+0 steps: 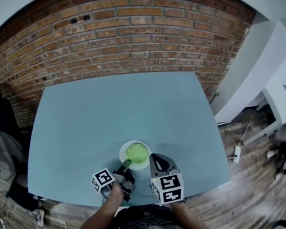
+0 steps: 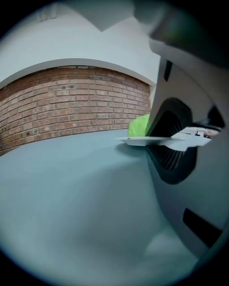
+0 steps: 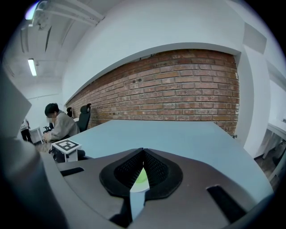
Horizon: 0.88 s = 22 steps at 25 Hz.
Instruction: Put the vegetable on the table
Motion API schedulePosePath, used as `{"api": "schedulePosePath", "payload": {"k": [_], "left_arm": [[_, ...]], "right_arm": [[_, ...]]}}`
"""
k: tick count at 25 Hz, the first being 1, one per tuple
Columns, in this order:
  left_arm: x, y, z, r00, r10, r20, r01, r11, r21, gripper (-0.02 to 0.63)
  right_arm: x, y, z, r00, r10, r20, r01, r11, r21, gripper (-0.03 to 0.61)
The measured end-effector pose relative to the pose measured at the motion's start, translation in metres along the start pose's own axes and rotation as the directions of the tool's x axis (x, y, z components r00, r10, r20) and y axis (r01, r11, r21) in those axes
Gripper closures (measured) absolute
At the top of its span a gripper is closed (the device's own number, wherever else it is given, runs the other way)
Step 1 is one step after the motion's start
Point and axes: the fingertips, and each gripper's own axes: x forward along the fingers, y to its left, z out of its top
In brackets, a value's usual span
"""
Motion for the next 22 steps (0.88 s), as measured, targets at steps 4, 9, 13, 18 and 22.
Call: {"api": "schedulePosePath", "payload": {"k": [4,9,13,18,22], "left_arm": [[0.0006,-0.0002,0.0005,1.000,0.011,0.007,-0.011,1.000,0.020,0.581],[0.0015,0.0002,0.0013,1.000,0.030,0.000,-0.030,0.999,0.023,0.581],[0.0025,0.0024,0.0020,0.999,0.044,-0.007,-0.044,0.999,0.023,0.581],[0.0027,0.0011,0.0047,0.996,0.088,0.008,-0.088,0.991,0.099,0.581],[0.0008,0.0049,0.0061,0.991,0.133,0.015,-0.133,0.981,0.142,0.580]], "right_arm": [[-0.0022,-0.0025,-0.0040,1.000,-0.006,-0.007,0.006,1.000,0.016,0.571],[-0.0015,-0.0018,-0.0092,1.000,-0.001,-0.019,0.002,1.000,0.018,0.571],[-0.0021,0.0005,-0.0084,1.000,0.005,-0.012,-0.005,1.000,0.016,0.571],[-0.0030,0.0024,-0.0099,1.000,0.016,-0.013,-0.016,1.000,0.016,0.571],[-0.0046,0.0046,-0.0109,1.000,0.023,-0.013,-0.022,1.000,0.017,0.571]]}}
